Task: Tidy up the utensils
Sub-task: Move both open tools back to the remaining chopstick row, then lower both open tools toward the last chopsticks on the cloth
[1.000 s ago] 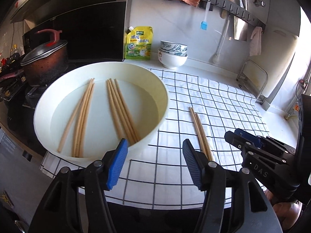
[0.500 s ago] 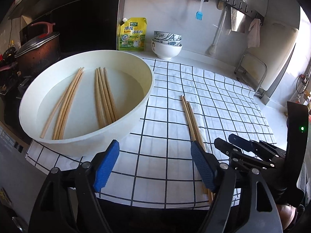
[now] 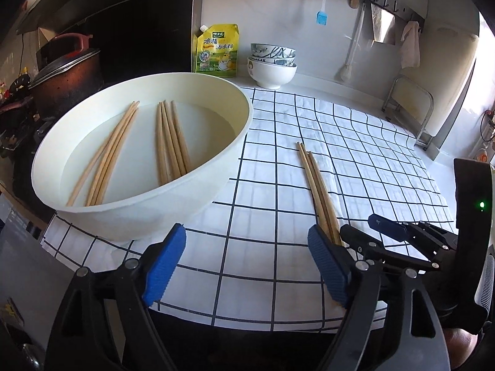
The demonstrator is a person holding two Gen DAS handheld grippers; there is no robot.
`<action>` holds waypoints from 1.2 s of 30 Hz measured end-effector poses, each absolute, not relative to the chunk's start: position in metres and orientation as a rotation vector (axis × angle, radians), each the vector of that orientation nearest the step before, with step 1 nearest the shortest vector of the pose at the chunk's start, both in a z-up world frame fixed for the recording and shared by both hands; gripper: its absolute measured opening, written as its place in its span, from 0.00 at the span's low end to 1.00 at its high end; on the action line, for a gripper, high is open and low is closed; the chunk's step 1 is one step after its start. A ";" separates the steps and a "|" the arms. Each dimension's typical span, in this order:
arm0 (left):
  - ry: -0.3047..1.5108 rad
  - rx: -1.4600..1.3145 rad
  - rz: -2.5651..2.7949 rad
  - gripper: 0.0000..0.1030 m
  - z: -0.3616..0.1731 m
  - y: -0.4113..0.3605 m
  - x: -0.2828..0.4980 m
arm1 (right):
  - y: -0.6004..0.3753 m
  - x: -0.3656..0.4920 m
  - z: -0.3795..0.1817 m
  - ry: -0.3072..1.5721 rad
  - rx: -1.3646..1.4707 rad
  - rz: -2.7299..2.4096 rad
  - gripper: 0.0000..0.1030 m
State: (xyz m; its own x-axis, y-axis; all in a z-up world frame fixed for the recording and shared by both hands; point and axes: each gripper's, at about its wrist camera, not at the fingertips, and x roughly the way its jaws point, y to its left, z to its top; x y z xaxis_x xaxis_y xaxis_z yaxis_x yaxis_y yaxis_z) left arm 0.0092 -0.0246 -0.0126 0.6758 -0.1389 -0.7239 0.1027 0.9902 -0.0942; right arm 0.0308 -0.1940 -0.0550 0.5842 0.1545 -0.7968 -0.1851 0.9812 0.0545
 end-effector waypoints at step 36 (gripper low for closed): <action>0.942 0.023 -0.066 0.94 -0.054 -0.073 0.024 | -0.255 0.029 -0.058 0.880 0.000 0.142 0.66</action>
State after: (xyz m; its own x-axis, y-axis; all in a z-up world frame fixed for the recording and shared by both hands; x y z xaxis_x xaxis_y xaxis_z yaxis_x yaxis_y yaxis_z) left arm 0.0239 -0.0727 -0.0538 0.5860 -0.0464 -0.8090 0.0664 0.9978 -0.0092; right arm 0.0286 -0.2548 -0.0578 0.6286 0.1243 -0.7678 -0.1241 0.9905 0.0589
